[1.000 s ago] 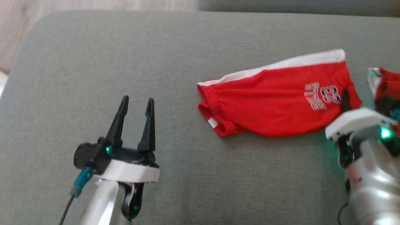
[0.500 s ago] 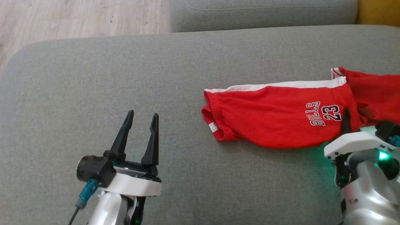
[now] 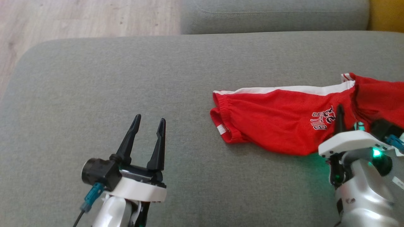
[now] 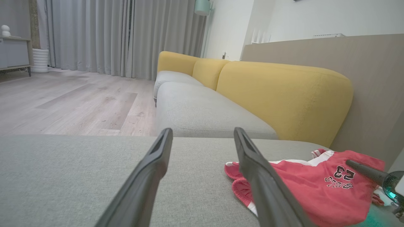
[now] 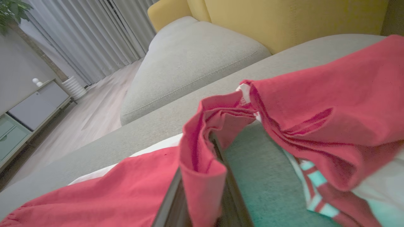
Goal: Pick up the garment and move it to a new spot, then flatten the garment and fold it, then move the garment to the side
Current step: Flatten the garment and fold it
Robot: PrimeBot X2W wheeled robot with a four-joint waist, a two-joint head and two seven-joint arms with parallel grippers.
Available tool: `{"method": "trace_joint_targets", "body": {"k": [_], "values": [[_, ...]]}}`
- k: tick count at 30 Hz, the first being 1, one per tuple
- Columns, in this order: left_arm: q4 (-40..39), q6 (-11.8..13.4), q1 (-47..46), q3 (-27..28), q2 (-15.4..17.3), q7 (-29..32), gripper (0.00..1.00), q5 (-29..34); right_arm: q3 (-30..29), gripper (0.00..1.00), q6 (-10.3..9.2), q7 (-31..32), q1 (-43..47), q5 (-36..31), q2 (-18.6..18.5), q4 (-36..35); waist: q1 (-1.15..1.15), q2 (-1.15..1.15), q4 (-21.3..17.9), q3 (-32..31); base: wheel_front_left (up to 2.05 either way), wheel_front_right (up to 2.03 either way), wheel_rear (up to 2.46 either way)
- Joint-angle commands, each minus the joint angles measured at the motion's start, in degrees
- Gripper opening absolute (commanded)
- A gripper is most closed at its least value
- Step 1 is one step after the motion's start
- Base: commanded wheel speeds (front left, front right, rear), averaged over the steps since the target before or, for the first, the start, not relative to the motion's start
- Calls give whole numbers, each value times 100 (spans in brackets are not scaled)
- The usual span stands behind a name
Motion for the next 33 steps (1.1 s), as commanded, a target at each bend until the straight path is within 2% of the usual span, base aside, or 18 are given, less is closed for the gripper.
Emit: {"method": "trace_joint_targets", "body": {"k": [1, 6, 19, 33], "values": [[-159, 10, -137, 157, 65, -29, 100, 10, 235, 0, -5, -76, -320, 45, 39, -187, 0, 0, 57, -4, 0, 0, 0], [-141, 9, -146, 150, 46, -29, 100, -31, 797, 0, -5, -85, -440, 345, 40, -289, 0, 0, 242, -38, 0, 0, 0], [-89, 9, -131, 235, 13, -29, 100, -66, 2917, 0, -5, -25, -331, 1501, 40, -739, 0, 0, 509, -124, 0, 0, 0], [-61, 9, -107, 284, -2, -29, 100, -43, 4209, 0, -5, 107, -193, 1796, 40, -555, 0, 0, 547, -139, 0, 0, 0]]}}
